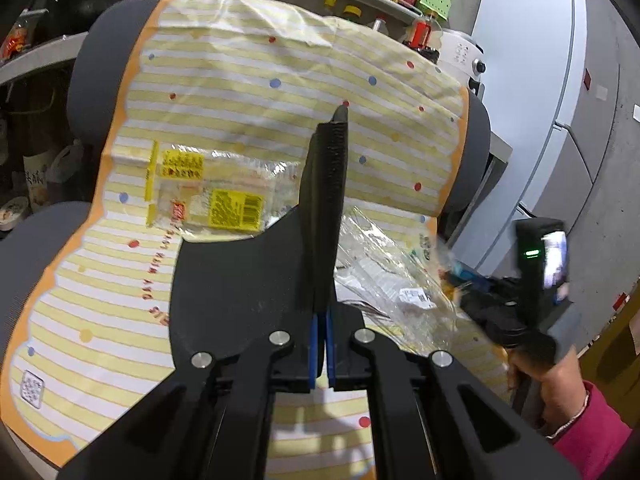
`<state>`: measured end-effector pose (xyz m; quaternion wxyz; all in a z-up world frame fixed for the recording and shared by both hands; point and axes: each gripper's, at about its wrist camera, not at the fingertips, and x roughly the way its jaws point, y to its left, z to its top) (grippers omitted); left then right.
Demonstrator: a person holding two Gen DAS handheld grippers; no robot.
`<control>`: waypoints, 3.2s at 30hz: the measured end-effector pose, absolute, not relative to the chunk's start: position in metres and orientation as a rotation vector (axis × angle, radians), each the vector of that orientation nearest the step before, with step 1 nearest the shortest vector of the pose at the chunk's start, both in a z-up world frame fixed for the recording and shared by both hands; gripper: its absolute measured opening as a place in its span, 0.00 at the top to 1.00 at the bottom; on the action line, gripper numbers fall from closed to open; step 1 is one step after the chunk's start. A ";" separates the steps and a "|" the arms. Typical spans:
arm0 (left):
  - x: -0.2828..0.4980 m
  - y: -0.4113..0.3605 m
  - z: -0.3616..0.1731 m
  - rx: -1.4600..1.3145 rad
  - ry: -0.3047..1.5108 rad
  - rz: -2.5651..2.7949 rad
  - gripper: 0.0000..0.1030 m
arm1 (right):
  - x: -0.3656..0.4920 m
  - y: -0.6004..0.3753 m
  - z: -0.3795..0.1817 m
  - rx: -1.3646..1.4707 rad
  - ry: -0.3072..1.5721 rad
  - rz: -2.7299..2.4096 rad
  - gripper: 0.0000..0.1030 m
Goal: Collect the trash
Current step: 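Grasp the clear plastic bag with the right gripper while the left gripper holds the felt, then carry the felt sheet and plastic bag to the bin and release both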
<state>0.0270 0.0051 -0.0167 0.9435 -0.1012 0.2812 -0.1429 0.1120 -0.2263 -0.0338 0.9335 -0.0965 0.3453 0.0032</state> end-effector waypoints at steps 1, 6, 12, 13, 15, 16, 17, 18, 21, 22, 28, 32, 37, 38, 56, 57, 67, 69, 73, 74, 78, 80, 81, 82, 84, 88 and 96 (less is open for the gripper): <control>0.026 0.007 -0.014 -0.199 0.563 -0.286 0.99 | 0.108 -0.234 -0.024 -0.146 0.671 0.018 0.94; 0.018 0.017 0.002 -0.194 0.522 -0.264 0.99 | 0.085 -0.286 0.023 0.094 0.569 0.057 0.96; -0.022 -0.003 0.035 -0.173 0.435 -0.385 0.99 | 0.022 -0.314 0.057 0.194 0.510 0.086 0.96; -0.031 -0.012 0.040 -0.167 0.424 -0.423 0.99 | 0.014 -0.313 0.057 0.198 0.509 0.090 0.96; -0.041 -0.025 0.045 -0.166 0.416 -0.483 0.99 | -0.005 -0.317 0.059 0.215 0.509 0.096 0.96; -0.046 -0.033 0.047 -0.166 0.415 -0.515 0.99 | -0.019 -0.320 0.058 0.226 0.511 0.091 0.96; -0.051 -0.043 0.048 -0.164 0.417 -0.555 0.99 | -0.026 -0.323 0.058 0.235 0.513 0.090 0.96; -0.055 -0.054 0.047 -0.165 0.424 -0.594 0.99 | -0.035 -0.326 0.057 0.247 0.517 0.089 0.96; -0.060 -0.084 0.039 -0.157 0.461 -0.662 0.99 | -0.064 -0.337 0.050 0.269 0.525 0.066 0.96; -0.061 -0.090 0.037 -0.158 0.471 -0.679 0.99 | -0.071 -0.340 0.048 0.273 0.528 0.057 0.96; -0.081 -0.159 0.029 -0.090 0.504 -0.866 1.00 | -0.124 -0.378 0.036 0.296 0.547 -0.063 0.96; -0.104 -0.201 0.027 -0.064 0.502 -1.013 1.00 | -0.167 -0.413 0.032 0.324 0.556 -0.189 0.96; -0.121 -0.238 0.018 -0.057 0.521 -1.128 1.00 | -0.210 -0.446 0.003 0.386 0.614 -0.320 0.96; -0.123 -0.245 0.013 -0.054 0.528 -1.144 1.00 | -0.215 -0.450 -0.006 0.402 0.633 -0.334 0.96; -0.125 -0.243 -0.001 -0.031 0.568 -1.125 1.00 | -0.207 -0.463 -0.107 0.543 0.866 -0.418 0.75; -0.125 -0.244 -0.002 -0.030 0.568 -1.128 1.00 | -0.208 -0.464 -0.100 0.527 0.848 -0.430 0.75; -0.142 -0.283 -0.018 0.034 0.625 -1.234 1.00 | -0.240 -0.483 -0.019 0.403 0.601 -0.553 0.69; -0.144 -0.299 -0.029 0.052 0.666 -1.253 1.00 | -0.249 -0.489 -0.010 0.397 0.568 -0.573 0.66; -0.146 -0.325 -0.052 0.106 0.725 -1.229 1.00 | -0.260 -0.500 -0.005 0.399 0.540 -0.596 0.64; -0.146 -0.330 -0.056 0.113 0.735 -1.229 1.00 | -0.262 -0.503 -0.006 0.406 0.538 -0.598 0.64; -0.150 -0.354 -0.074 0.162 0.773 -1.241 1.00 | -0.266 -0.510 -0.013 0.430 0.543 -0.603 0.64; -0.150 -0.367 -0.085 0.180 0.815 -1.249 0.91 | -0.266 -0.511 -0.017 0.439 0.550 -0.603 0.64; -0.150 -0.373 -0.090 0.192 0.847 -1.260 0.73 | -0.266 -0.513 -0.018 0.444 0.551 -0.605 0.64; -0.149 -0.376 -0.094 0.200 0.870 -1.263 0.64 | -0.267 -0.515 -0.020 0.452 0.551 -0.604 0.63; -0.150 -0.375 -0.101 0.200 0.885 -1.282 0.56 | -0.268 -0.515 -0.020 0.452 0.550 -0.609 0.63; -0.149 -0.364 -0.097 0.202 0.871 -1.288 0.56 | -0.267 -0.515 -0.019 0.449 0.547 -0.611 0.63; -0.136 -0.323 -0.061 0.174 0.772 -1.223 0.56 | -0.253 -0.501 -0.016 0.420 0.560 -0.561 0.62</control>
